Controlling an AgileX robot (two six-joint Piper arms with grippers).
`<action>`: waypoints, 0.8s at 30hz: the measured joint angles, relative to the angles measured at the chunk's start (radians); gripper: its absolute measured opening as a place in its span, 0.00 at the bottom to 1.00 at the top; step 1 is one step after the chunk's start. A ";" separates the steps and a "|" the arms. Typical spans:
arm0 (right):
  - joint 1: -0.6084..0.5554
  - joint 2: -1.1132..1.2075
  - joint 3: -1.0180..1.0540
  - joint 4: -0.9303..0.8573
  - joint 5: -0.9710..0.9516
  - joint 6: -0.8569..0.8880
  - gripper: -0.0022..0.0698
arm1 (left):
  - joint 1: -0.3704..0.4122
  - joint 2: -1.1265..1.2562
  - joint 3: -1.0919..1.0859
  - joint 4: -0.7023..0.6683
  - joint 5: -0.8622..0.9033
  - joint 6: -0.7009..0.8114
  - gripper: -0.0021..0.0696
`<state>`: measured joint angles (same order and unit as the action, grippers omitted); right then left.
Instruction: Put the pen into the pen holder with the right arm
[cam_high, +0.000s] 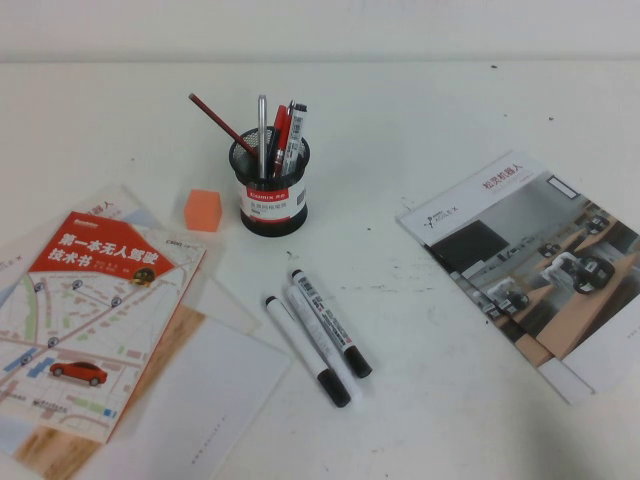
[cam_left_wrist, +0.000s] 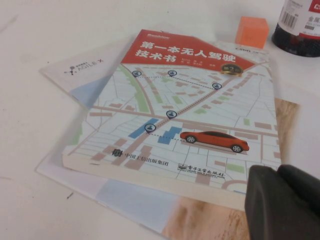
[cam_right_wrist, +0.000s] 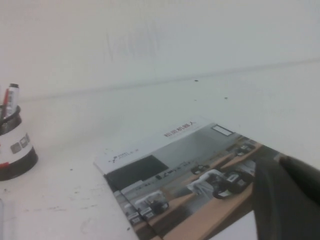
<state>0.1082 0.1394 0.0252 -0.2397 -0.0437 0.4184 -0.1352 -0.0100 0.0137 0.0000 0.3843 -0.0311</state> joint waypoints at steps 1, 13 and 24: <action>-0.005 -0.005 0.000 0.000 0.006 0.000 0.00 | 0.000 0.000 0.000 0.000 0.000 0.000 0.03; -0.007 -0.053 0.000 0.183 0.125 -0.208 0.00 | 0.000 0.000 0.000 0.000 0.000 0.000 0.03; -0.007 -0.147 0.002 0.270 0.376 -0.327 0.00 | 0.000 0.000 0.000 0.000 0.000 0.000 0.03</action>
<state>0.1008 -0.0073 0.0273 0.0300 0.3321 0.0919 -0.1352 -0.0100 0.0137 0.0000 0.3843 -0.0311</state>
